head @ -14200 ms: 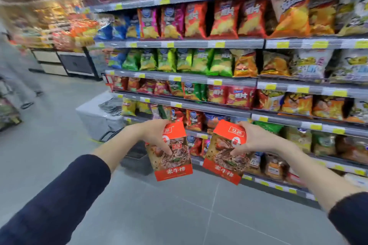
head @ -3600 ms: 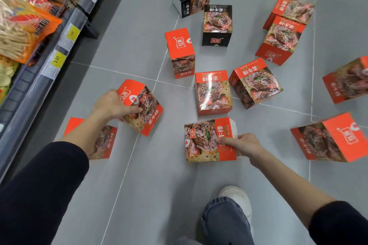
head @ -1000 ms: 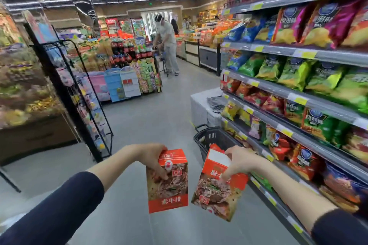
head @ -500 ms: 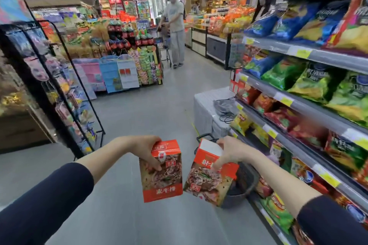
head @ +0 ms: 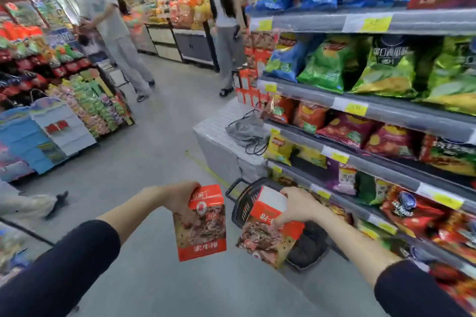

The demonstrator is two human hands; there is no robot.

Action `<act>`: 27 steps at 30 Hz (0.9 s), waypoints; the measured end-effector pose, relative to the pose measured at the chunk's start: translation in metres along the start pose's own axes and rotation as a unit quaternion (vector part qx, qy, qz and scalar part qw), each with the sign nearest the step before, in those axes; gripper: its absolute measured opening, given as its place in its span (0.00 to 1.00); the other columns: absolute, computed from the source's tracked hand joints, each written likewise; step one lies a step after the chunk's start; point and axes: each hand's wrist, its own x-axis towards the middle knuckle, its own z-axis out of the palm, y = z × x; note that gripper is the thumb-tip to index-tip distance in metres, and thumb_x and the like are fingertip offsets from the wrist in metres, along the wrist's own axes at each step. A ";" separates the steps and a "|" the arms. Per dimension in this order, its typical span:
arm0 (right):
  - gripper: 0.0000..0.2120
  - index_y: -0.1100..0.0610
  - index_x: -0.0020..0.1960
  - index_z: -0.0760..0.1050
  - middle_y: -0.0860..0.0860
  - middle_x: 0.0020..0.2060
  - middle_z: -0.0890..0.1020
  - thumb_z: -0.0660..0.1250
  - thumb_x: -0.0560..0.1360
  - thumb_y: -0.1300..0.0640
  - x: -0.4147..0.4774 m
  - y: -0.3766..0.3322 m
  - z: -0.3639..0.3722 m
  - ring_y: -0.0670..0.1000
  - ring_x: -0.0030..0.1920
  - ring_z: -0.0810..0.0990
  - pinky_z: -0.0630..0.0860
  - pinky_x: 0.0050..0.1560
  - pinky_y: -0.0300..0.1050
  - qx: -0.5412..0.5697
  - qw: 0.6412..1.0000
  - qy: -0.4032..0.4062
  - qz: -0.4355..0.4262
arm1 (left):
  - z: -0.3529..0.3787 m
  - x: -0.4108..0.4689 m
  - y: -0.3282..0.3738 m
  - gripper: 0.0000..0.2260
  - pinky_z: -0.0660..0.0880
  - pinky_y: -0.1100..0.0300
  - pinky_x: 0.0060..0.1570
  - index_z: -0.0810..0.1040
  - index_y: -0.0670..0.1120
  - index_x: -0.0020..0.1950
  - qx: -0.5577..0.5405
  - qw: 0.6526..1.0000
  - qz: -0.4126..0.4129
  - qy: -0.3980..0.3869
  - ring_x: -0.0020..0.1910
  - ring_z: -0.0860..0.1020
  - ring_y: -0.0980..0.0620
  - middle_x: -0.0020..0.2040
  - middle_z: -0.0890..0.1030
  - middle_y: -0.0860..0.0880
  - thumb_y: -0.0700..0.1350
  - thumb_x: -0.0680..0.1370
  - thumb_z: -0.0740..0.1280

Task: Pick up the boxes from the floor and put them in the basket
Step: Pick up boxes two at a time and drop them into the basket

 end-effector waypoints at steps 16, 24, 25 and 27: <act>0.42 0.61 0.64 0.66 0.57 0.61 0.75 0.76 0.59 0.40 0.158 0.148 0.042 0.57 0.60 0.75 0.72 0.53 0.46 -0.047 0.963 0.065 0.257 | 0.030 0.352 0.036 0.41 0.66 0.58 0.60 0.61 0.44 0.69 0.125 0.972 0.199 0.000 0.62 0.71 0.46 0.64 0.71 0.45 0.55 0.63 0.77; 0.48 0.59 0.71 0.59 0.54 0.66 0.69 0.77 0.59 0.45 0.264 0.200 0.125 0.55 0.67 0.67 0.63 0.67 0.44 0.030 0.964 0.020 0.262 | 0.099 0.490 0.020 0.44 0.60 0.57 0.67 0.57 0.43 0.71 0.115 0.956 0.267 -0.037 0.67 0.66 0.47 0.68 0.67 0.45 0.59 0.64 0.75; 0.49 0.59 0.72 0.58 0.54 0.67 0.68 0.77 0.59 0.46 0.277 0.206 0.139 0.55 0.68 0.66 0.63 0.68 0.45 0.031 0.963 0.018 0.266 | 0.111 0.506 0.017 0.44 0.60 0.57 0.67 0.57 0.43 0.71 0.121 0.953 0.277 -0.036 0.67 0.65 0.47 0.68 0.67 0.45 0.59 0.65 0.75; 0.48 0.59 0.72 0.57 0.54 0.67 0.68 0.77 0.60 0.47 0.303 0.221 0.171 0.55 0.68 0.66 0.66 0.68 0.47 0.028 0.960 0.016 0.276 | 0.136 0.535 0.011 0.44 0.59 0.57 0.67 0.56 0.42 0.72 0.135 0.943 0.301 -0.037 0.67 0.65 0.46 0.68 0.66 0.45 0.60 0.66 0.74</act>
